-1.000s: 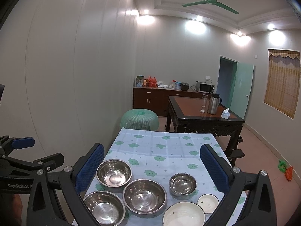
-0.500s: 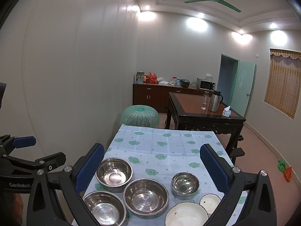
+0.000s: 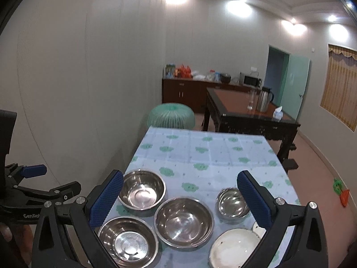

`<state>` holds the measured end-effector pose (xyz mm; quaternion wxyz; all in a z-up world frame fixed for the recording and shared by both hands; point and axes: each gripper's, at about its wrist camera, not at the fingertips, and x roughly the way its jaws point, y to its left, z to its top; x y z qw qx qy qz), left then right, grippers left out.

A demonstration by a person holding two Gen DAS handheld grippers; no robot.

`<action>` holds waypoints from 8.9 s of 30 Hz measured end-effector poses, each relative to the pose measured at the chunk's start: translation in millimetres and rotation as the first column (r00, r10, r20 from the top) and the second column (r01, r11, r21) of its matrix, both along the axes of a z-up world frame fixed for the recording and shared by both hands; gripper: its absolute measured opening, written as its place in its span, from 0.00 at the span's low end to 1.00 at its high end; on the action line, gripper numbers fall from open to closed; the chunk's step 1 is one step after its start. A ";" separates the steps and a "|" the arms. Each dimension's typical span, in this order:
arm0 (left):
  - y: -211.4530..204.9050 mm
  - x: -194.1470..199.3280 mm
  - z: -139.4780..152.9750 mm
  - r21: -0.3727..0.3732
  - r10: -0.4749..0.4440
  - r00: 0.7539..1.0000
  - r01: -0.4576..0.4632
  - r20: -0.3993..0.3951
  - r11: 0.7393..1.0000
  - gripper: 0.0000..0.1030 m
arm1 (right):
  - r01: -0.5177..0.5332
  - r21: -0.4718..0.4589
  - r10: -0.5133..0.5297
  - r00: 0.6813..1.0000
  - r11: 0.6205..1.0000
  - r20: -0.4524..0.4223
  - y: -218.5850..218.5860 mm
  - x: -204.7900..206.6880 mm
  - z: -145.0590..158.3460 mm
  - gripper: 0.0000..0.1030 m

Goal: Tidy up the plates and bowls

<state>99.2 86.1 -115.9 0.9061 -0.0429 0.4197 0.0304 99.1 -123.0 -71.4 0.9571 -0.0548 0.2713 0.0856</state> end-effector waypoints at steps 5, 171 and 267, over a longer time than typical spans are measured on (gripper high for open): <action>16.2 12.4 -19.0 -0.020 0.011 0.999 -0.012 -0.044 1.000 0.99 | -0.016 -0.013 0.015 0.999 1.000 -0.050 16.3 13.0 -18.7 0.99; 29.6 78.3 -144.5 0.032 0.203 0.899 -0.206 -0.388 0.978 0.10 | -0.440 0.051 0.377 0.698 0.897 -0.608 63.3 145.7 -188.1 0.13; 1.8 5.9 -211.4 -0.016 0.095 0.830 -0.123 -0.550 0.992 0.11 | -0.487 -0.004 0.331 0.600 0.874 -0.728 41.9 52.4 -248.9 0.16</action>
